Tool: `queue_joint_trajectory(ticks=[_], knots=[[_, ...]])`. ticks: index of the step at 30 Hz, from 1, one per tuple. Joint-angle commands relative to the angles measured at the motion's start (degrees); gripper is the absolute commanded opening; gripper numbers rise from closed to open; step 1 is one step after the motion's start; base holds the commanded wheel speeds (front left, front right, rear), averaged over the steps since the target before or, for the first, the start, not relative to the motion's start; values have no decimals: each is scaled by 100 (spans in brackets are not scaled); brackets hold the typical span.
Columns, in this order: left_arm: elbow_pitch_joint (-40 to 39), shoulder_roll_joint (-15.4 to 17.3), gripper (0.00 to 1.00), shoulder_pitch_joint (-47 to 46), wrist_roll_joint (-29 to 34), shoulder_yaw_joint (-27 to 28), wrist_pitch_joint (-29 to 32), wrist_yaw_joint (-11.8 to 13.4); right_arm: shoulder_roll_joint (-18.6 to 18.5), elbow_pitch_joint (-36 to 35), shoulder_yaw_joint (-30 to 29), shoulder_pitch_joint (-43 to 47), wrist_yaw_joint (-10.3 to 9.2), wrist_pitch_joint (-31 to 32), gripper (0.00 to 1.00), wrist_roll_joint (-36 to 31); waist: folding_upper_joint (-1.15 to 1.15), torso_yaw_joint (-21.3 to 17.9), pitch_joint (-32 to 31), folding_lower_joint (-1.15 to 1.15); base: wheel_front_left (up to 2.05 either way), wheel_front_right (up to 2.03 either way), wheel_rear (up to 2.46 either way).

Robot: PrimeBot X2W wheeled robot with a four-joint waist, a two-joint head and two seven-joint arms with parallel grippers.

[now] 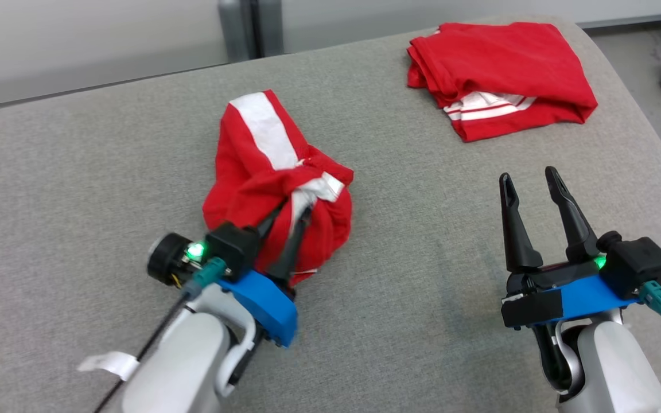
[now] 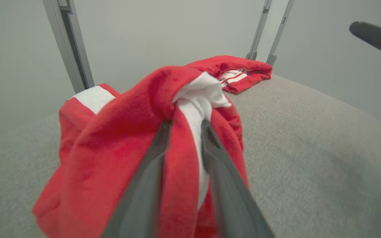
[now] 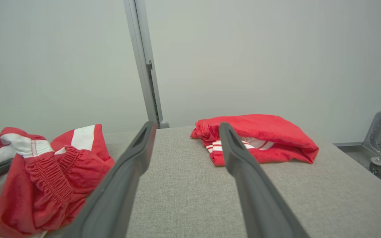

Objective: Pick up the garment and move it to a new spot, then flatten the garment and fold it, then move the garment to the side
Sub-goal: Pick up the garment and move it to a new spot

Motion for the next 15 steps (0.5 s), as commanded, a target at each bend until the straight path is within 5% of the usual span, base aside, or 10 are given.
queue_joint_trajectory(ticks=[1, 8, 15], knots=[[36, -59, 100, 41, 43, -53, -57, -32, 0, 24, -7, 53, 0, -24, 100, -38, 0, 33, -23, 0, 0, 0, 0], [222, -335, 100, 126, 92, -392, -406, -50, -2, 122, -25, 171, 0, 16, 100, -106, 0, 334, -349, 0, 0, 0, 0], [-116, -242, 100, 272, 92, -242, -698, 197, -1, 84, -122, 304, 0, 93, 100, -172, 0, 718, -582, 0, 0, 0, 0]])
